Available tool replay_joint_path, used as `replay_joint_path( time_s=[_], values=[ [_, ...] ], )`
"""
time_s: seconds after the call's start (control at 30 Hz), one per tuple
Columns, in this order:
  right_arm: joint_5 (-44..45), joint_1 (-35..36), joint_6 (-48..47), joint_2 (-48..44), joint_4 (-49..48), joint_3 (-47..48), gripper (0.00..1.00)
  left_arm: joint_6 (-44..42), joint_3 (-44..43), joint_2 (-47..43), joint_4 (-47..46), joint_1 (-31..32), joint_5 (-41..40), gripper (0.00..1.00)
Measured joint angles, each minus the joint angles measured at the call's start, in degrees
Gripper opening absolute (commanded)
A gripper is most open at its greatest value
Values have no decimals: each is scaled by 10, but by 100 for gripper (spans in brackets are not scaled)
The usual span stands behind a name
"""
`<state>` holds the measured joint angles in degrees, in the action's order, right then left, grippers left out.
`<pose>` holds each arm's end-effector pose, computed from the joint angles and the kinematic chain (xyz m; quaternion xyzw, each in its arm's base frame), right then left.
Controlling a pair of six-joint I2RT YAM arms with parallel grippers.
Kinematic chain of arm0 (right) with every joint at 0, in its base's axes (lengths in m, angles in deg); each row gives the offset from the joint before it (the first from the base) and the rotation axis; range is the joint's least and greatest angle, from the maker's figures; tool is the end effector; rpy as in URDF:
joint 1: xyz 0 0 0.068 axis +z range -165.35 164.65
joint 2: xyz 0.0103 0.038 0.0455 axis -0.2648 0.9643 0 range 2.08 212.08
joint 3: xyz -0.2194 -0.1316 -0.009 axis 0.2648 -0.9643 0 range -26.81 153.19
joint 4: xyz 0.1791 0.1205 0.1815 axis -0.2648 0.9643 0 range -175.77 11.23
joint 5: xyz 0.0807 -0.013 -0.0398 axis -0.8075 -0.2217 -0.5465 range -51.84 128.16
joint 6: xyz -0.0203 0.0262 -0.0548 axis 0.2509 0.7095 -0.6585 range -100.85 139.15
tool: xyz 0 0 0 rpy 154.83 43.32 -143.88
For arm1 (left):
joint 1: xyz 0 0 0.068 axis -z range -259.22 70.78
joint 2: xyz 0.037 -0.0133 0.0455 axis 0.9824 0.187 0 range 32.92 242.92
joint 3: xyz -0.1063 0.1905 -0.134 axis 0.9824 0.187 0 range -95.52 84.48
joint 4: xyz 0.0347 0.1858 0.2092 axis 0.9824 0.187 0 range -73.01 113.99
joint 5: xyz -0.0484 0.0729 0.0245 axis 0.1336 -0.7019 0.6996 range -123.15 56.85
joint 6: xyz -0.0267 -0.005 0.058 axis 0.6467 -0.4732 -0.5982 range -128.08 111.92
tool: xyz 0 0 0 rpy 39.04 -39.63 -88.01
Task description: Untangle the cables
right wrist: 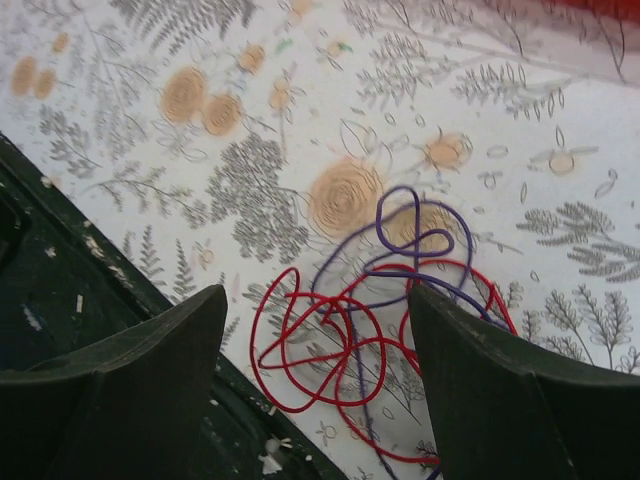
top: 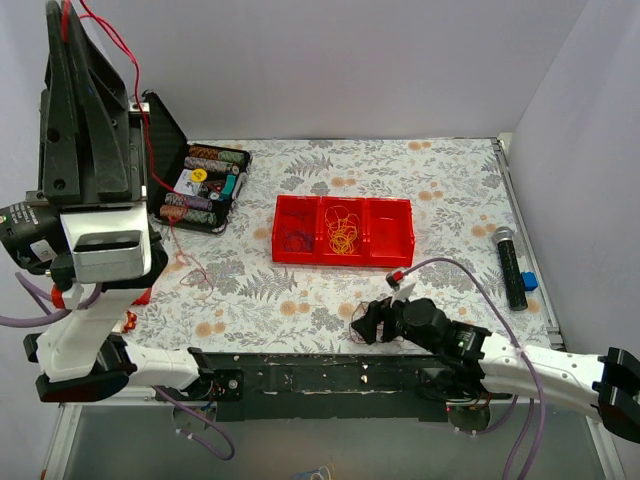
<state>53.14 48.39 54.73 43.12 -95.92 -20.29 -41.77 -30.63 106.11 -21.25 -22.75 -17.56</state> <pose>0.0995 0.1727 0.1234 -0.1342 0.8253 0.3387 0.4314 0.0595 -0.1140 0.6923 0.1555 -0.0357 -0.2063 0.9654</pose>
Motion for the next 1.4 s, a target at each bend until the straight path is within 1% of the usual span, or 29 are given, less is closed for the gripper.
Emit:
replay_joint_path(
  time_s=[0.13, 0.33, 0.43, 0.47, 0.53, 0.57, 0.83, 0.93, 1.1, 1.27, 1.4],
  values=[
    [4, 0, -20, -15, 28, 64, 82, 10, 65, -33, 4, 0, -4, 0],
    [49, 0, -36, 1, 94, 201, 83, 31, 94, -11, 7, 0, -13, 0],
    [83, 0, -46, 1, 120, 251, 79, 46, 106, 8, 8, 0, -13, 0],
    [95, 0, -50, -6, 125, 259, 76, 51, 110, 14, 9, 0, -13, 0],
    [115, 0, -56, -22, 138, 262, 70, 61, 119, 28, 9, 0, -13, 0],
    [126, 0, -56, -33, 149, 262, 69, 65, 121, 33, 7, 0, -13, 0],
    [236, 0, -32, -122, 235, 258, 66, 94, 133, 103, -28, 0, -14, 0],
    [279, 0, -21, -139, 261, 258, 66, 100, 110, 152, -40, 0, -21, 0],
    [344, 0, 11, -141, 330, 259, 66, 112, 52, 246, -51, 0, -33, 0],
    [364, 0, 27, -163, 353, 258, 65, 121, 3, 323, -54, 0, -43, 0],
    [368, 0, 35, -182, 363, 254, 65, 121, -10, 348, -56, 0, -47, 0]
  ],
)
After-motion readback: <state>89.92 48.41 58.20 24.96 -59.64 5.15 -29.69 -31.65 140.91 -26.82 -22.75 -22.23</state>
